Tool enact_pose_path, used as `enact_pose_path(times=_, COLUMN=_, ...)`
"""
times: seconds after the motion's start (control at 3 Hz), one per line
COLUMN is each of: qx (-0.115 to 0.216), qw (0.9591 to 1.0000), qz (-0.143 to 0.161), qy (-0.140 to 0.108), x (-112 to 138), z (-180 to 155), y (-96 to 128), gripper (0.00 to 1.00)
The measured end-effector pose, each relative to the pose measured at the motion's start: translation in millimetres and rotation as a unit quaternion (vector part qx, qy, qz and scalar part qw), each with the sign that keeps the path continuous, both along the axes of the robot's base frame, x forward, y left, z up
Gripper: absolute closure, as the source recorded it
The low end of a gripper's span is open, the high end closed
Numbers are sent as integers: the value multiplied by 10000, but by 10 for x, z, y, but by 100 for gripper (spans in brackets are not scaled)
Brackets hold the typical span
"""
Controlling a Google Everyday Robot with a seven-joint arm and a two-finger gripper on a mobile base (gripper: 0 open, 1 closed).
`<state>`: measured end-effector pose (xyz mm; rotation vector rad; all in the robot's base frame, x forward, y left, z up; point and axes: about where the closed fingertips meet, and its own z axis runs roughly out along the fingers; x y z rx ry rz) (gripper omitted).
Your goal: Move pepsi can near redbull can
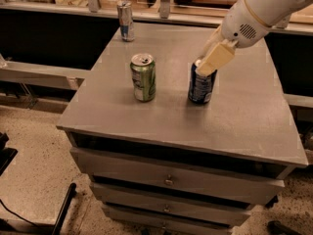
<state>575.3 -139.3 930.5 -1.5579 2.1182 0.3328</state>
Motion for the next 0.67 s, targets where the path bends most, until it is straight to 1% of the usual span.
enact_pose_path(times=0.33, qx=1, qw=10000, qz=0, qy=2, x=-1, z=84, y=0, gripper=36)
enact_pose_path(times=0.67, qx=1, qw=10000, qz=0, qy=2, x=-1, z=90, y=0, gripper=13)
